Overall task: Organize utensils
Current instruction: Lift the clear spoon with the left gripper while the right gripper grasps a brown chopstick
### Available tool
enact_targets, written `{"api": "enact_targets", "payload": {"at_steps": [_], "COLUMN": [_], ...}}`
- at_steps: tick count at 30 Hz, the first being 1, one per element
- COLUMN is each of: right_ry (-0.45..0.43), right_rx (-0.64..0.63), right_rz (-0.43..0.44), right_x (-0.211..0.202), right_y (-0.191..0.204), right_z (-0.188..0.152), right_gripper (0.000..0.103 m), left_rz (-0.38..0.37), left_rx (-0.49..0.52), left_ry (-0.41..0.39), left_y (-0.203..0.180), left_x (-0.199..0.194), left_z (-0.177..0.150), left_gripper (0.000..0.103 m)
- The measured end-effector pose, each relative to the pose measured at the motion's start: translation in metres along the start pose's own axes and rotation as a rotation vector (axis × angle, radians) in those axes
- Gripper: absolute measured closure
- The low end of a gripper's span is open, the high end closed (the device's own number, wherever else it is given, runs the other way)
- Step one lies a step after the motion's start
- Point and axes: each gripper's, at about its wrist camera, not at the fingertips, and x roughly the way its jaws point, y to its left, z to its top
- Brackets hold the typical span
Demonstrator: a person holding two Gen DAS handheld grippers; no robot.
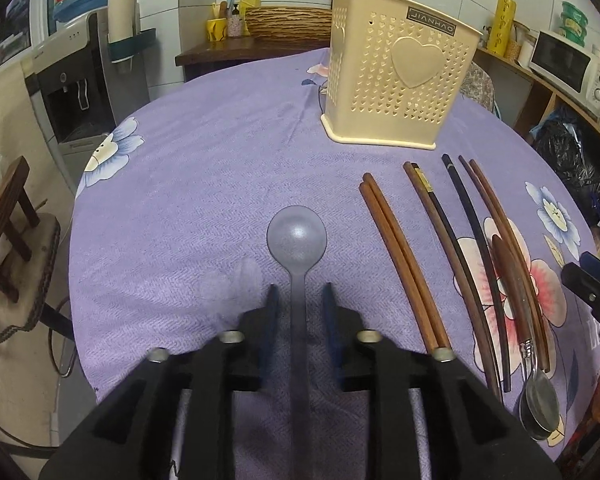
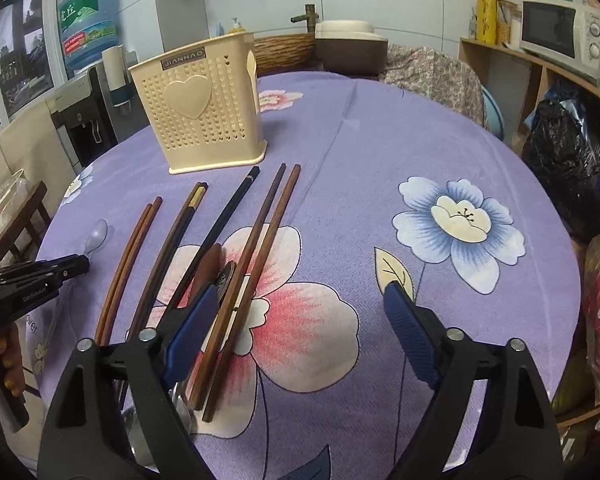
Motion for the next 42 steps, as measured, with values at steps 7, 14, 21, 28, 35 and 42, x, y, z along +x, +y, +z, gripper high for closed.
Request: {"api": "enact_targets", "payload": {"at_steps": [7,14,21,28,35,42], "right_ry": [0.041,0.081,0.149,0.178,0.181,0.202], "right_rx": [0.021,0.052,0.097,0.074,0.077,0.082], "right_rz": [0.029,0.067,0.046,-0.034,-0.044,-0.063], "right_x": [0.012,0.040,0.081,0.105,0.110,0.124], "right_y": [-0.003,0.003,0.001,0.008,0.011,0.014], "right_z": [0.014,0.048,0.076,0.081,0.081,0.094], "right_gripper": [0.045,0.057,0.070,0.077,0.080,0.080], "left_rz": [0.060,0.079,0.089,0.089,0.079,0.088], "left_rx": [0.042,0.068,0.052,0.046,0.033,0.042], "left_ry": [-0.033,-0.005,0.004,0.002,-0.001,0.008], "left_y": [0.005,-0.002,0.000,0.003,0.005,-0.001], "left_x": [-0.008,0.008,0.012,0.009,0.009,0.013], "left_z": [0.000,0.016,0.018,0.015,0.014,0.014], "left_gripper": [0.046,0.046,0.046,0.046,0.045,0.039]}}
